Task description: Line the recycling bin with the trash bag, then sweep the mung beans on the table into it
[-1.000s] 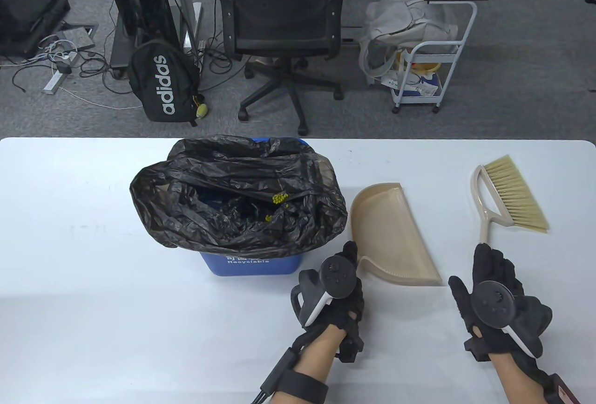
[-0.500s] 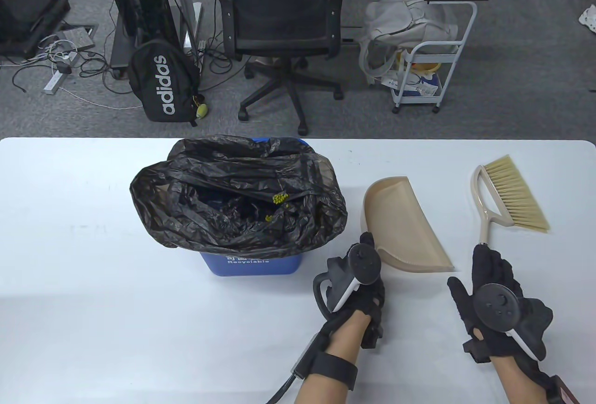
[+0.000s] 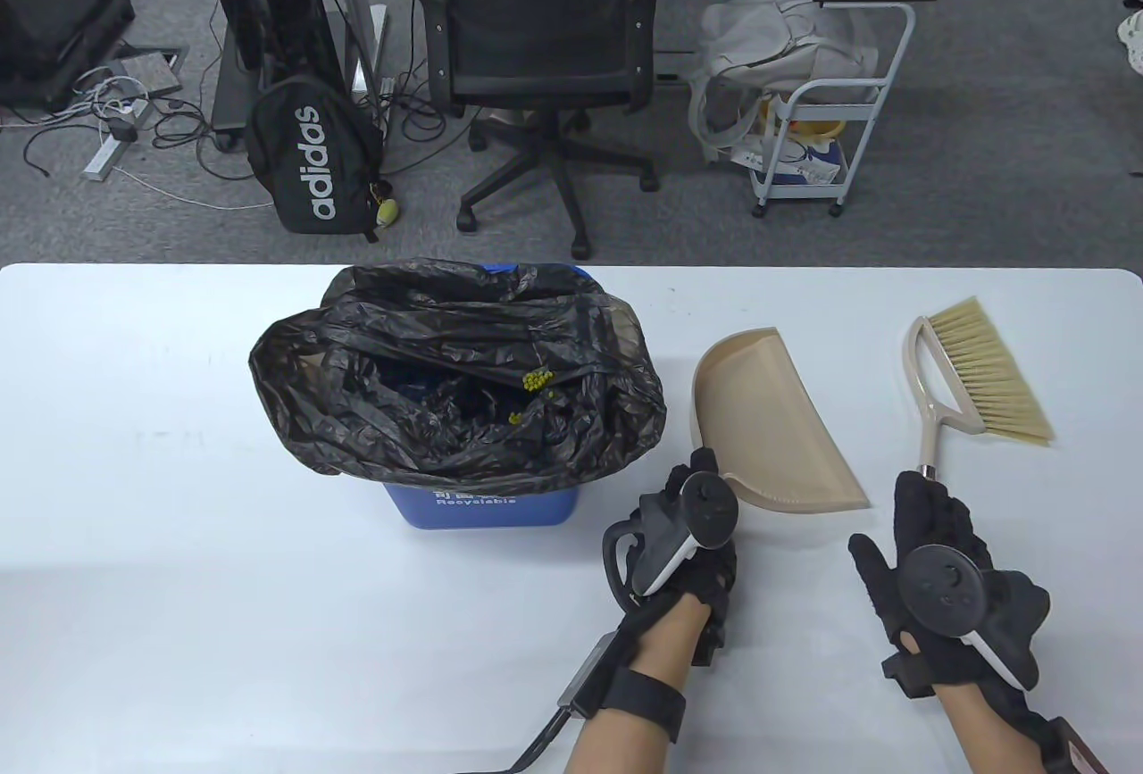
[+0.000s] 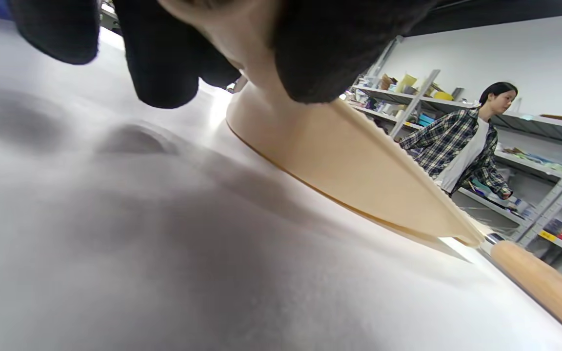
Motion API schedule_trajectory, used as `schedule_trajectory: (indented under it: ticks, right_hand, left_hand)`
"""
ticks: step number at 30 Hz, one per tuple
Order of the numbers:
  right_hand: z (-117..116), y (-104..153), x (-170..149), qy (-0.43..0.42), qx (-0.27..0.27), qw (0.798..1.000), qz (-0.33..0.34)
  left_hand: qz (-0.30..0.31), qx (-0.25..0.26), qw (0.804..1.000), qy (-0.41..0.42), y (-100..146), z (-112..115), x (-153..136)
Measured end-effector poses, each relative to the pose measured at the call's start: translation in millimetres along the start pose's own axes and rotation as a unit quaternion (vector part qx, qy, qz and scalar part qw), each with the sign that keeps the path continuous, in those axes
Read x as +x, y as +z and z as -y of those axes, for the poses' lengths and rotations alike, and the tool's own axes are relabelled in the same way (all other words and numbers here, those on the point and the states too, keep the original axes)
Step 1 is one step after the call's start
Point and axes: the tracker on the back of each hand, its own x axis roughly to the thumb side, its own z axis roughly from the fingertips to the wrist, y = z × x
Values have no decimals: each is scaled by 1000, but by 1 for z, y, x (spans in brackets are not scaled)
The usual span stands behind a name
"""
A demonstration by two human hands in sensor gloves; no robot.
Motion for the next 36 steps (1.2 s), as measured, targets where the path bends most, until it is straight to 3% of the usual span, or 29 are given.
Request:
schedule_trajectory:
  ticks: [11, 18, 24, 28, 36]
  right_hand:
    - [0, 0, 0, 1, 4, 1000, -4]
    - [-1, -2, -2, 0, 5, 1000, -10]
    - [-1, -2, -5, -5, 9, 1000, -16]
    - [-3, -1, -4, 0, 11, 1000, -14]
    - [-3, 1, -1, -5, 7, 1000, -3]
  left_hand:
    - [110, 7, 994, 22, 30, -30, 3]
    - [189, 9, 981, -41, 66, -49, 0]
    - [222, 19, 972, -76, 86, -59, -6]
    - [233, 30, 971, -55, 90, -56, -14]
    - [229, 36, 968, -92, 93, -58, -27]
